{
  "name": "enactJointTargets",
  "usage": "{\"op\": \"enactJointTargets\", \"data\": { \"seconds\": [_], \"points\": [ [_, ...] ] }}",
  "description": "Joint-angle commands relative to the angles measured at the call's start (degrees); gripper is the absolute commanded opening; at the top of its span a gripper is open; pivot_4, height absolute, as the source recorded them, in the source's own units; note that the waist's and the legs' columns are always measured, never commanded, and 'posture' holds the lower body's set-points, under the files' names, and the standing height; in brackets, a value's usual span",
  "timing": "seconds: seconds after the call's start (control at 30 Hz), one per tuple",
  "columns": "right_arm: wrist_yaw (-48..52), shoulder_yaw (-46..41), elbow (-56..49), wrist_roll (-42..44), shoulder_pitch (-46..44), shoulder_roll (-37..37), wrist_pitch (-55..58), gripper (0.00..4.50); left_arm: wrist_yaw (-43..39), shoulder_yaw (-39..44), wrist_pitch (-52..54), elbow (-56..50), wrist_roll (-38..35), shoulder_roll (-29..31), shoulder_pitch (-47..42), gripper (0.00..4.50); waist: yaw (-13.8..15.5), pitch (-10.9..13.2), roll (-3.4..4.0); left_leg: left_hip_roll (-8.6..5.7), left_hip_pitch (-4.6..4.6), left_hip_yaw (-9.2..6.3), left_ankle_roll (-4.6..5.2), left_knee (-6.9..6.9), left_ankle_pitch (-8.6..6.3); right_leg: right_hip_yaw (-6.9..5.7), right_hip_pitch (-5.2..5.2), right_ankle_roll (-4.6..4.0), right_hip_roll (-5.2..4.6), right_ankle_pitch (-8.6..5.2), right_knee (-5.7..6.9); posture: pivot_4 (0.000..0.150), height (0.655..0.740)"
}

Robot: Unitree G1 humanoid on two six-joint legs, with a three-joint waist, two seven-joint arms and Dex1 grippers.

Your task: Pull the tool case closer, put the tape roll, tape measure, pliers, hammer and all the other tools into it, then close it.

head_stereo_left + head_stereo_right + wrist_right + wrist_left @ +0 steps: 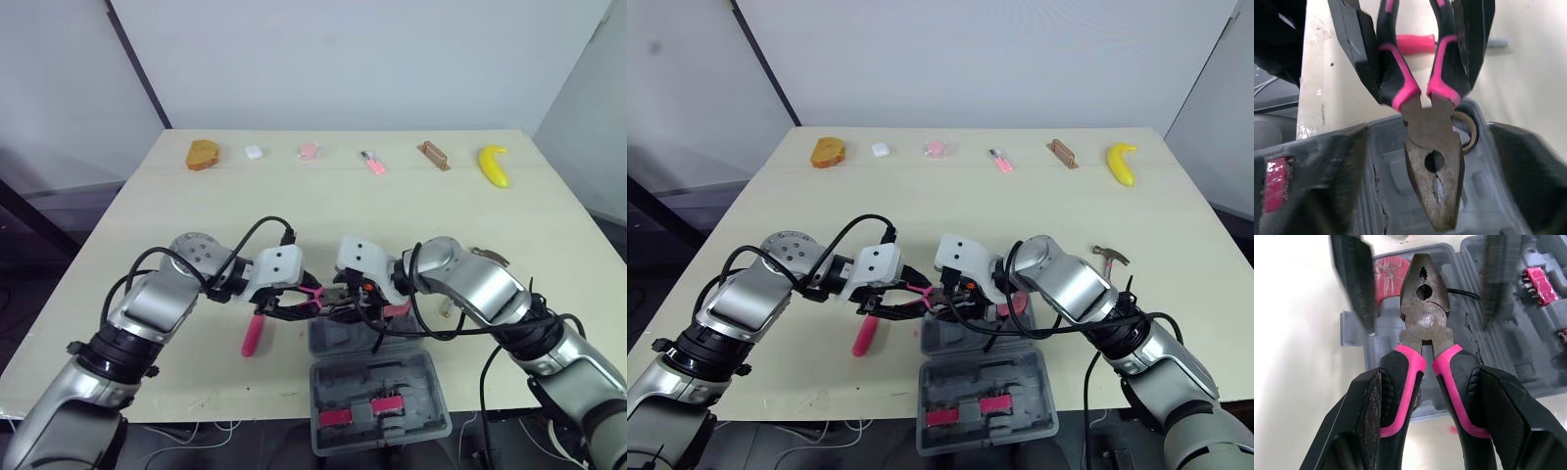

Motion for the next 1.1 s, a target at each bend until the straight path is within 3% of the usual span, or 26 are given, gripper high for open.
{"op": "enactJointTargets", "data": {
  "seconds": [0.03, 0.07, 0.1, 0.47, 0.5, 0.53, 0.6, 0.63, 0.73, 0.93, 1.1],
  "points": [
    [-0.08, -0.48, -0.79, -0.81, -1.23, 0.22, 0.48, 1.71, -0.81, 0.62, -2.27, 0.75, 0.26, -0.55, -1.87, 2.42, 0.0, 0.0, 0.0, 0.0, 0.0, -0.01, 0.0, 0.01, 0.0, 0.0, 0.0, 0.0, 0.0, 0.0, 0.01, 0.15, 0.74],
    [0.03, -0.25, -0.68, -1.19, -1.3, 0.04, 0.4, 1.15, -0.93, 0.6, -2.51, 1.15, 0.37, -0.78, -2.07, 2.42, 0.0, 0.0, 0.0, 0.0, 0.0, -0.02, 0.0, 0.02, 0.0, -0.01, 0.0, 0.0, 0.01, 0.0, 0.01, 0.15, 0.74],
    [0.16, -0.01, -0.58, -1.52, -1.37, -0.11, 0.28, 0.96, -0.92, 0.62, -2.72, 1.47, 0.49, -1.09, -2.22, 2.42, 0.0, 0.0, 0.0, 0.0, 0.0, -0.02, 0.0, 0.02, 0.0, -0.01, 0.0, 0.0, 0.01, 0.0, 0.01, 0.15, 0.74],
    [0.75, 0.64, -0.1, -3.76, -1.42, -0.45, -1.31, 0.96, -0.1, 1.76, -4.2, 2.46, 0.48, -3.7, -2.26, 2.42, -0.02, 0.0, 0.0, 0.0, 0.0, -0.03, 0.0, 0.04, 0.0, -0.01, 0.0, 0.0, 0.01, 0.0, 0.03, 0.15, 0.74],
    [0.94, 0.34, -0.11, -3.74, -1.35, -0.6, -1.41, 0.96, -0.23, 1.6, -6.93, 2.57, 1.2, -3.63, -1.83, 2.42, -0.03, 0.0, 0.0, 0.0, 0.0, -0.03, 0.0, 0.04, 0.0, -0.01, 0.0, 0.0, 0.01, 0.0, 0.03, 0.15, 0.74],
    [1.23, -0.07, -0.24, -3.65, -1.19, -0.88, -1.56, 0.96, 1.36, 3.3, -19.33, 3.31, 1.88, -4.91, -1.14, 2.42, 0.01, 0.0, 0.01, 0.0, 0.0, -0.03, 0.0, 0.05, 0.0, -0.01, 0.0, 0.0, 0.01, 0.0, 0.03, 0.15, 0.74],
    [1.92, -0.98, -1.0, -3.36, -0.66, -1.8, -1.61, 0.96, 4.25, 6.69, -15.2, 2.87, -2.32, -7.8, -1.26, 2.42, 0.07, 0.0, 0.01, 0.0, 0.02, -0.01, -0.01, 0.05, 0.01, 0.0, 0.0, 0.0, -0.01, 0.0, 0.04, 0.15, 0.74],
    [2.29, -1.34, -1.45, -3.24, -0.4, -2.3, -1.64, 0.96, 3.57, 7.42, -12.12, 2.67, -4.44, -8.29, -1.25, 3.43, 0.22, 0.0, 0.0, 0.0, 0.0, -0.04, -0.01, 0.07, 0.01, -0.02, 0.0, 0.0, -0.01, 0.0, 0.03, 0.15, 0.74],
    [3.24, -2.44, -2.98, -2.63, 0.42, -3.81, -1.46, 0.96, 1.81, 8.12, -8.98, 2.32, -6.66, -8.05, 0.15, 4.5, 0.1, 0.0, 0.01, 0.0, -0.26, -0.27, -0.01, 0.33, 0.0, -0.23, -0.01, 0.01, -0.02, 0.01, 0.03, 0.15, 0.74],
    [5.63, -6.87, -9.07, 0.12, 5.84, -11.12, -0.94, 0.96, 1.63, 13.57, 3.31, -4.19, -17.86, -6.43, 7.41, 4.5, -0.07, 0.01, 0.02, -0.01, -0.25, -0.36, 0.0, 0.33, 0.0, -0.26, 0.0, 0.01, -0.01, 0.01, 0.06, 0.15, 0.74],
    [8.71, -12.4, -14.85, 2.92, 13.33, -20.54, -2.02, 0.96, 1.68, 23.76, 4.02, -5.62, -27.96, -8.14, 17.54, 4.5, 0.15, 0.01, 0.02, 0.06, -0.27, -0.43, 0.01, 0.35, -0.01, -0.31, 0.03, 0.0, -0.07, 0.0, 0.04, 0.15, 0.74]
  ]
}}
